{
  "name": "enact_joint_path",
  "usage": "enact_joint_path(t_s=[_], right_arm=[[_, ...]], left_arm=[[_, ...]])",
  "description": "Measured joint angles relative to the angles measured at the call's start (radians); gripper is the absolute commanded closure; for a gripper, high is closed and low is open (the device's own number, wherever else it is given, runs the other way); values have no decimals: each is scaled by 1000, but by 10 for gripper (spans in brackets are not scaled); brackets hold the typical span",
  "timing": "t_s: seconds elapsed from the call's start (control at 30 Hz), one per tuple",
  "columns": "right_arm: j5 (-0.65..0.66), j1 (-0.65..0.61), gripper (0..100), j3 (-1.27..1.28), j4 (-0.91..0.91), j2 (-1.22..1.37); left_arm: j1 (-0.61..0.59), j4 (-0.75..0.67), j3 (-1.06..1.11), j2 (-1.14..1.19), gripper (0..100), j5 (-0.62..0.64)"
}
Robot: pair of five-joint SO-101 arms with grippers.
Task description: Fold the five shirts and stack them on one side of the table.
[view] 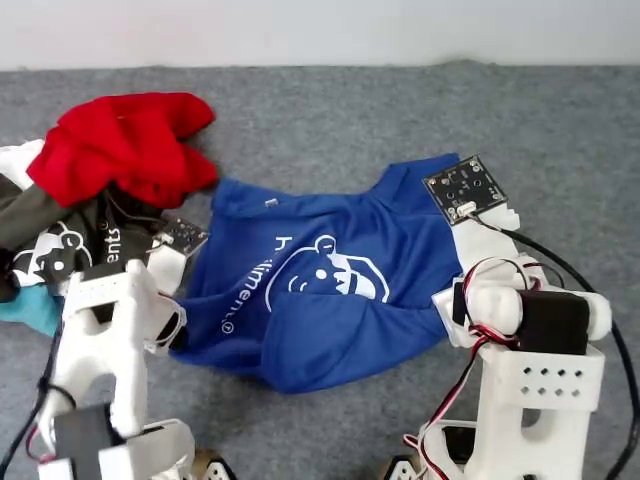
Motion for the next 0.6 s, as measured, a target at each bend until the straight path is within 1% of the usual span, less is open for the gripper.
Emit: enact_joint_path(t_s=[0.07,0.13,0.3,0.4,0.5,0.57,0.6], right_arm=[[0,0,988,0,0,0],[0,0,988,0,0,0],[0,0,984,12,-8,-2],[0,-2,983,86,-80,0],[-2,-64,983,173,-175,52],[-17,-129,983,184,-203,109],[-20,-163,983,184,-206,138]], left_arm=[[2,6,-43,46,986,0],[3,44,-97,83,987,0],[3,226,-276,91,987,0],[2,324,-370,91,987,0],[2,368,-404,100,986,0],[2,377,-407,100,985,5],[2,379,-410,100,985,28]])
